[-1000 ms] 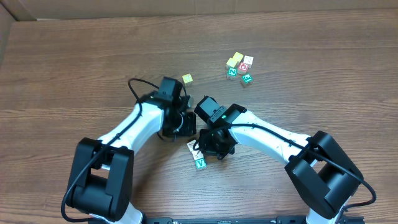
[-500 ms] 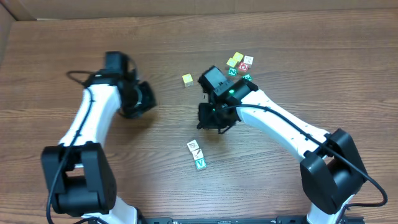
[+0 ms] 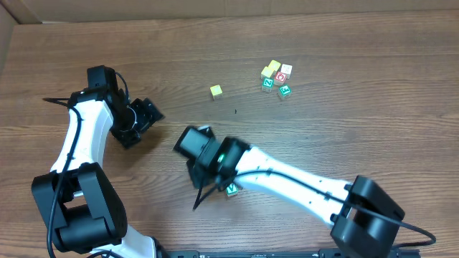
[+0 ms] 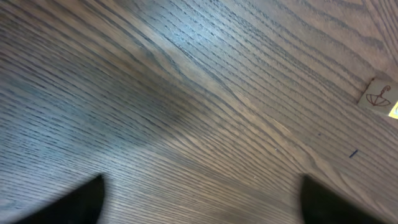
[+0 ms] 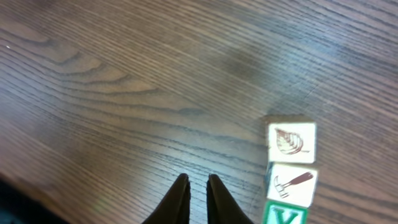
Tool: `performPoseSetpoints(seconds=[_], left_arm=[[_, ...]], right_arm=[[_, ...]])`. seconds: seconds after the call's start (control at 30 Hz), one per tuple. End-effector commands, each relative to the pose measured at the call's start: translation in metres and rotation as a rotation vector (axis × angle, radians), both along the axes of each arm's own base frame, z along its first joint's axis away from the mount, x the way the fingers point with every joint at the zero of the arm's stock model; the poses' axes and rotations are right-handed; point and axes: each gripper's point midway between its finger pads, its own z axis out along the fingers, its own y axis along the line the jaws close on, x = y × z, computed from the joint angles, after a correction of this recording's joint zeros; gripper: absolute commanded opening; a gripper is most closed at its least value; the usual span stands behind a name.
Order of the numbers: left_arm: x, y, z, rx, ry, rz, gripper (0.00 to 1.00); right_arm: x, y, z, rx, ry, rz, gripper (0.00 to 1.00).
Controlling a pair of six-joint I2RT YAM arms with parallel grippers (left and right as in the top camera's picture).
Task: Flip 3 blocks
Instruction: 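Open the right gripper and move it above the leaf block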
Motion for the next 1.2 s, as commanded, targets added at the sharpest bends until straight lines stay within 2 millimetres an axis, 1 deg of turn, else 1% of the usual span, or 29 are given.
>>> performPoseSetpoints(seconds=[0.0,0.1,0.17,0.23,0.33,0.47,0.6,0.73,1.07,1.17], left_arm=[[0.003,0.003,0.002,0.013,-0.005,0.002,1.0],[0.003,0.003,0.002,0.014,-0.006,0.002,1.0],[0.003,0.003,0.002,0.014,-0.006,0.002,1.0],[0.003,0.003,0.002,0.014,-0.006,0.002,1.0],[0.003,0.003,0.002,0.014,-0.006,0.002,1.0],[0.003,0.003,0.002,0.014,-0.006,0.002,1.0],[0.003,0.003,0.002,0.014,-0.006,0.002,1.0],[0.003,0.003,0.002,0.014,-0.006,0.002,1.0],[0.003,0.003,0.002,0.014,-0.006,0.002,1.0],[0.003,0.003,0.002,0.014,-0.006,0.002,1.0]], right_arm=[[0.008,-0.001,0.007,-0.038,-0.138,-0.091,0.1],[0.003,0.013,-0.007,-0.037,-0.151,-0.069,0.09],[0.006,0.015,-0.018,-0.057,-0.166,-0.075,0.04],[0.011,0.012,-0.026,-0.081,-0.182,-0.11,0.04],[0.019,0.013,-0.034,-0.088,-0.207,-0.126,0.04],[0.021,0.02,-0.039,-0.07,-0.209,-0.127,0.04],[0.021,0.018,-0.052,-0.098,-0.2,-0.124,0.04],[0.021,0.009,-0.067,-0.148,-0.183,-0.126,0.04],[0.02,0.004,-0.07,-0.172,-0.183,-0.126,0.04],[0.02,0.002,-0.073,-0.185,-0.182,-0.126,0.04]])
